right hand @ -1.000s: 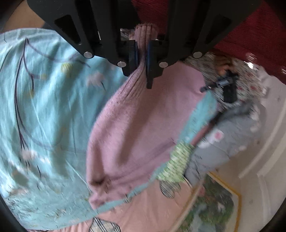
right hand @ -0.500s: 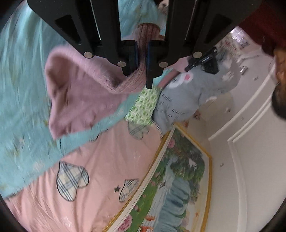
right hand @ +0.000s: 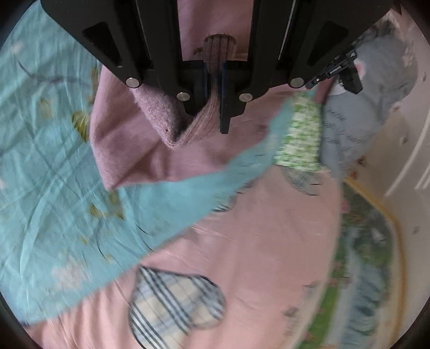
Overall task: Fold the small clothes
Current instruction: 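Lift the hem with both grippers and fold it toward the collar, then open both grippers and release the folded hem onto the sweater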
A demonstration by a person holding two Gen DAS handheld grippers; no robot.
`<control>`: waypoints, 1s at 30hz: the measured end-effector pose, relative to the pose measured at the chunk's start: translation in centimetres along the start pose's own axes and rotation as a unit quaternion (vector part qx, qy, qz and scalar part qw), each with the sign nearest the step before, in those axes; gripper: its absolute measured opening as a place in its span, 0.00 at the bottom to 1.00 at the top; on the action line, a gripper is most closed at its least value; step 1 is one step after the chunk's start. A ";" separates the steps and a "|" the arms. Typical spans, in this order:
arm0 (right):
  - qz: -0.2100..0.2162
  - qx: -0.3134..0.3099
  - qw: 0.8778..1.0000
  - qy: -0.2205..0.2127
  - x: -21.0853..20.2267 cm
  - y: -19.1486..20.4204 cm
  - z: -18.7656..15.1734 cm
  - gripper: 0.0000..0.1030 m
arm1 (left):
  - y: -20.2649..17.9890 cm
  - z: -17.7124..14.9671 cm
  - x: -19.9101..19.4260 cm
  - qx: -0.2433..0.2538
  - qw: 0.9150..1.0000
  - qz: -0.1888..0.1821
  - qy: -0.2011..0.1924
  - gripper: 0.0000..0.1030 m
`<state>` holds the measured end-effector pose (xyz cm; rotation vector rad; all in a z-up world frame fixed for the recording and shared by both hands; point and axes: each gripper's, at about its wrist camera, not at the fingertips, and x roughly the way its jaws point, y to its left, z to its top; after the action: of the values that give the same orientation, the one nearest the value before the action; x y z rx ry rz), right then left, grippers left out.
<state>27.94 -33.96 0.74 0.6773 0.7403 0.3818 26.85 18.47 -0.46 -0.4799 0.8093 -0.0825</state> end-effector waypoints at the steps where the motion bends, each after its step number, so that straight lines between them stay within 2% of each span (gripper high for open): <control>1: -0.011 0.007 1.000 0.000 0.7 -0.7 0.1 0.08 | 0.3 0.0 0.7 0.000 1.000 0.003 0.003 0.05; 4: -0.038 0.028 0.999 0.000 2.5 -2.5 -0.1 0.08 | 0.5 -0.4 2.5 0.013 1.000 0.019 0.007 0.05; 7: -0.042 0.037 0.998 0.002 3.1 -3.0 -0.3 0.08 | 0.4 -0.8 2.9 0.022 0.999 0.029 0.010 0.09; 12: -0.049 0.027 0.998 0.012 1.9 -2.2 0.2 0.12 | 0.1 -1.0 0.4 0.028 0.999 0.031 0.019 0.14; 14: -0.060 0.011 0.998 0.003 0.8 -1.4 0.3 0.25 | -0.3 -1.4 -1.6 0.034 0.998 0.047 0.004 0.38; 15: -0.069 0.000 0.997 -0.014 -0.5 -0.9 0.2 0.32 | -0.5 -1.9 -3.2 0.038 0.998 0.054 -0.004 0.41; 16: -0.075 -0.006 0.997 -0.030 -1.6 -0.6 0.2 0.48 | -0.7 -2.3 -4.1 0.040 0.998 0.052 -0.007 0.41; 17: -0.072 -0.015 0.996 -0.050 -3.0 -0.1 -0.1 0.54 | -1.0 -2.8 -5.0 0.043 0.998 0.043 -0.007 0.41; 20: -0.057 -0.073 0.994 -0.056 -4.8 2.7 -1.6 0.53 | -4.0 -5.4 -6.2 0.074 0.996 -0.035 0.032 0.41; 22: -0.021 -0.149 0.989 -0.011 -3.9 6.0 -4.2 0.51 | -7.3 -7.4 -5.2 0.126 0.989 -0.053 0.064 0.40; 24: -0.007 -0.210 0.976 0.057 -1.5 8.6 -6.8 0.49 | -9.9 -8.6 -3.9 0.162 0.980 -0.071 0.087 0.41; 26: -0.005 -0.257 0.958 0.130 1.4 10.4 -9.1 0.44 | -11.7 -9.1 -2.2 0.186 0.975 -0.069 0.098 0.40; 30: -0.035 -0.272 0.942 0.194 5.7 10.3 -9.1 0.44 | -12.2 -7.2 2.5 0.199 0.971 -0.036 0.128 0.38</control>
<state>24.40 -19.52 0.04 0.0475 0.9745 0.6354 24.73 4.24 -0.98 -0.1190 0.9996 -0.3738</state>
